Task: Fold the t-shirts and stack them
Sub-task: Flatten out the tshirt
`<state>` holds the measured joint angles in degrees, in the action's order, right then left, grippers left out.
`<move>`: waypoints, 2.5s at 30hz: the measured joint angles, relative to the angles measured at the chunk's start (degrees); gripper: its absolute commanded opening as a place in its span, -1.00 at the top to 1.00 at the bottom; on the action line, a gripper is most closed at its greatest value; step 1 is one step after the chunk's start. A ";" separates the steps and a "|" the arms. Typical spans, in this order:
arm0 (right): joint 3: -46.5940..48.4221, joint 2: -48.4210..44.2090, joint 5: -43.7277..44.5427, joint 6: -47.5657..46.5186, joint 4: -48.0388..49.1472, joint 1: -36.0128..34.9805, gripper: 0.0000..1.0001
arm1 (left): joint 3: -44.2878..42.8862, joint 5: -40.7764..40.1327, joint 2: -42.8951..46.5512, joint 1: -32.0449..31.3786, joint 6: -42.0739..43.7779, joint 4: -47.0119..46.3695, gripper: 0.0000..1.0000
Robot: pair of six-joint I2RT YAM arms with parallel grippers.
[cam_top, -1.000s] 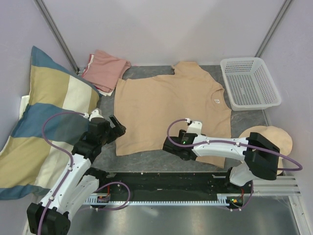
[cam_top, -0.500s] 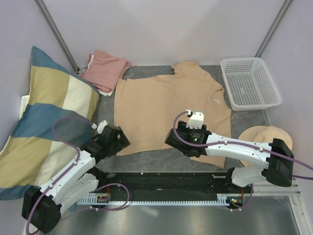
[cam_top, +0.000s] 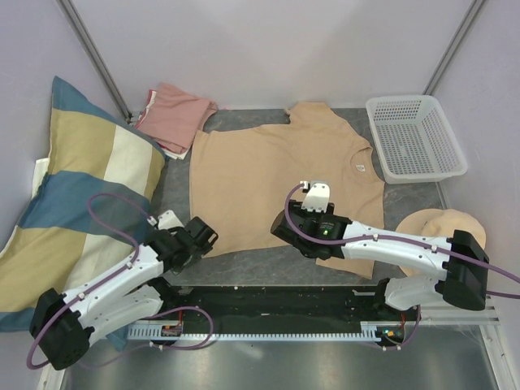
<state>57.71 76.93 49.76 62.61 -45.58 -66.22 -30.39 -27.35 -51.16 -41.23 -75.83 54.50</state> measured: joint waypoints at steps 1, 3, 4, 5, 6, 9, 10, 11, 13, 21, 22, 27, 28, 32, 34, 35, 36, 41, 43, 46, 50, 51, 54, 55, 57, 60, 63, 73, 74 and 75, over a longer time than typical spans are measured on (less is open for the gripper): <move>-0.15 0.00 -0.28 -0.46 0.59 0.00 -0.51 | 0.00 -0.90 0.76 0.00 -0.68 0.74 -0.64; -0.35 0.00 -0.85 -1.05 1.44 0.00 -0.51 | -0.04 -2.25 1.33 -0.02 -1.68 2.08 -0.59; -0.37 0.02 -1.05 -1.31 1.75 0.00 -0.52 | -0.09 -2.67 1.25 -0.02 -2.01 2.49 -0.58; -0.44 0.02 -1.29 -1.55 2.08 0.00 -0.52 | -0.20 -2.97 0.59 -0.02 -2.40 2.91 -0.55; -0.48 0.02 -1.46 -1.66 2.27 0.00 -0.52 | -0.33 -3.10 -0.02 -0.02 -2.62 3.15 -0.53; -0.72 0.00 -1.86 -2.03 2.75 -0.02 -0.52 | -0.74 -3.50 -2.51 -0.02 -2.97 3.21 -0.43; -0.83 0.00 -1.97 -2.05 2.86 -0.02 -0.52 | -0.85 -3.65 -3.17 -0.04 -2.97 3.19 -0.40; -0.98 0.00 -2.01 -2.08 2.95 0.00 -0.52 | -0.96 -3.74 -3.63 -0.04 -2.99 3.13 -0.38; -1.16 0.00 -2.14 -2.08 2.97 0.00 -0.53 | -1.20 -3.87 -4.33 -0.04 -2.97 2.71 -0.38; -2.75 -0.48 -2.51 -2.01 3.17 0.00 -0.53 | -2.75 -4.04 -6.93 -0.04 -2.93 0.59 -0.25; -2.84 -0.48 -2.54 -2.01 3.19 0.00 -0.52 | -2.75 -4.04 -7.10 -0.04 -2.93 0.39 -0.25; -2.93 -0.48 -2.82 -2.03 3.17 0.09 -0.53 | -2.75 -4.00 -7.93 -0.04 -2.91 -0.48 -0.11; -2.93 -0.48 -2.93 -2.03 3.17 0.11 -0.53 | -2.75 -3.98 -8.07 -0.04 -2.91 -0.68 -0.10; -2.95 -0.50 -3.04 -2.05 3.17 0.24 -0.52 | -2.75 -3.89 -8.41 -0.04 -2.91 -1.33 -0.02; -2.95 -0.50 -3.19 -2.03 3.17 0.37 -0.52 | -2.71 -3.85 -8.50 -0.04 -2.91 -1.64 -0.01; -2.95 -0.50 -3.23 -2.05 3.17 0.39 -0.52 | -2.60 -3.85 -8.50 -0.04 -2.91 -1.81 -0.01; -2.97 -0.50 -3.32 -2.03 3.19 0.44 -0.52 | -2.54 -3.82 -8.52 -0.04 -2.91 -1.95 -0.02; -3.48 -0.72 -3.41 -2.03 3.30 0.46 -0.52 | -2.54 -3.93 -8.57 -0.04 -2.40 -2.16 -0.26; -3.72 -0.98 -3.41 -2.05 3.32 0.50 -0.53 | -3.63 -4.44 -8.57 -0.04 -1.07 -1.79 -0.47; -4.07 -1.46 -3.43 -2.14 3.41 0.50 -0.54 | -10.01 -7.82 -9.90 0.04 3.45 -2.10 -0.94; -4.96 -2.54 -3.65 -2.49 3.48 0.61 -0.53 | -22.88 -13.18 -17.03 1.75 12.31 -6.71 -1.00; -5.16 -2.91 -3.72 -2.56 3.52 0.70 -0.53 | -25.64 -14.12 -19.32 2.71 14.97 -9.25 -1.00; -5.84 -4.33 -3.93 -2.93 3.54 0.76 -0.54 | -30.86 -14.27 -25.64 7.80 23.37 -17.59 -1.00; -6.01 -4.85 -4.02 -2.97 3.54 0.76 -0.54 | -31.69 -13.68 -27.61 10.08 25.86 -20.33 -1.00; -6.34 -5.70 -4.04 -3.15 3.56 0.83 -0.54 | -32.68 -12.02 -31.76 14.21 30.01 -25.18 -1.00; -6.69 -6.38 -4.09 -3.76 3.54 0.87 -0.54 | -35.50 -9.73 -39.45 19.02 35.71 -30.64 -1.00; -6.69 -6.38 -4.44 -4.20 3.56 0.98 -0.54 | -39.10 -7.76 -45.88 20.39 39.82 -34.69 -0.99; -6.69 -4.52 -5.53 -5.44 4.17 1.27 -0.55 | -50.64 1.66 -61.02 20.46 46.07 -43.78 -0.95; -6.69 -4.37 -5.64 -5.44 4.28 1.36 -0.56 | -51.58 2.49 -62.01 20.59 46.31 -44.09 -0.95; -6.69 -4.31 -5.79 -5.44 4.35 1.40 -0.56 | -52.61 3.34 -63.08 20.72 46.51 -44.39 -0.95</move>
<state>51.03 72.62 43.97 57.17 -41.23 -64.82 -83.00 -24.01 -114.24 -20.51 -29.32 10.11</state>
